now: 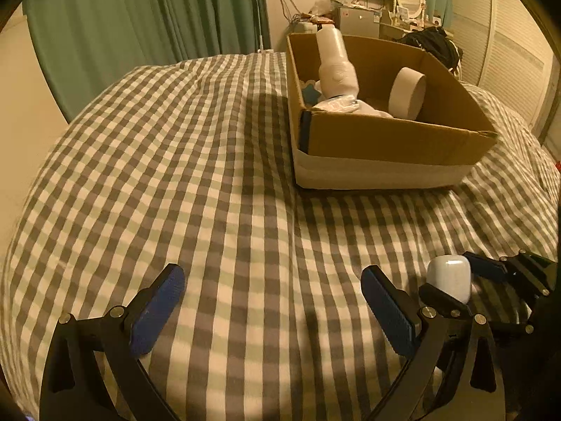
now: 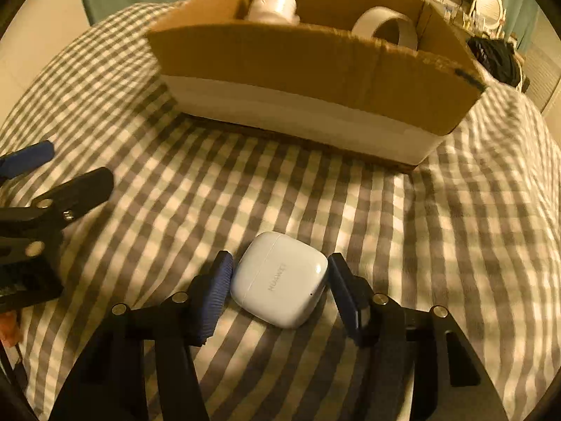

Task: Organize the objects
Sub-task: 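Lower the right tool onto the white earbud case and close it, then carry the earbud case over the box and open the right tool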

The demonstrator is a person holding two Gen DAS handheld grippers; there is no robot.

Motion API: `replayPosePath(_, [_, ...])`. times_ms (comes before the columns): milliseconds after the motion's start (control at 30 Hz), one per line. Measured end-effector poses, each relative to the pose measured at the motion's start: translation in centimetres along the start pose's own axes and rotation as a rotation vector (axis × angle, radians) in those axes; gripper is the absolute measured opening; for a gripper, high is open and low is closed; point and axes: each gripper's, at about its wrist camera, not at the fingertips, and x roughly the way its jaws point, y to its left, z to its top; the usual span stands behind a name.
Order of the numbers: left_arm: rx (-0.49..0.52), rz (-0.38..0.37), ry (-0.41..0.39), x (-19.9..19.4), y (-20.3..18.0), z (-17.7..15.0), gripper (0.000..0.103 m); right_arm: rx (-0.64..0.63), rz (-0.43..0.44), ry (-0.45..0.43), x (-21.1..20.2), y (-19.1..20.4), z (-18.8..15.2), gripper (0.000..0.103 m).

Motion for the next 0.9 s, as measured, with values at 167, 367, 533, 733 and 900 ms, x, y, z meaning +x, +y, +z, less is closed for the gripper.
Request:
replayPosePath(167, [0.01, -0.001, -0.029, -2.2, -0.3, -1.1, 0.103, -0.001, -0.036, -0.066, -3.4, 0.5, -1.8, 0.056])
replayPosePath(367, [-0.002, -0.013, -0.054, -4.6, -0.3, -2.0, 0.103, 0.038, -0.03, -0.149, -8.6, 0.3, -3.2, 0.056])
replayPosePath(533, [0.006, -0.038, -0.104, -7.1, -0.9, -1.7, 0.103, 0.056, -0.024, -0.214, -10.9, 0.2, -2.5, 0.056])
replayPosePath(733, [-0.005, -0.073, -0.176, -10.2, -1.1, 0.2, 0.103, 0.053, -0.016, -0.304, -15.2, 0.0, -1.7, 0.056])
replayPosePath(900, [-0.022, -0.081, -0.262, -12.4, -0.6, 3.4, 0.103, 0.028, -0.018, -0.396, -18.7, -0.2, 0.9, 0.056])
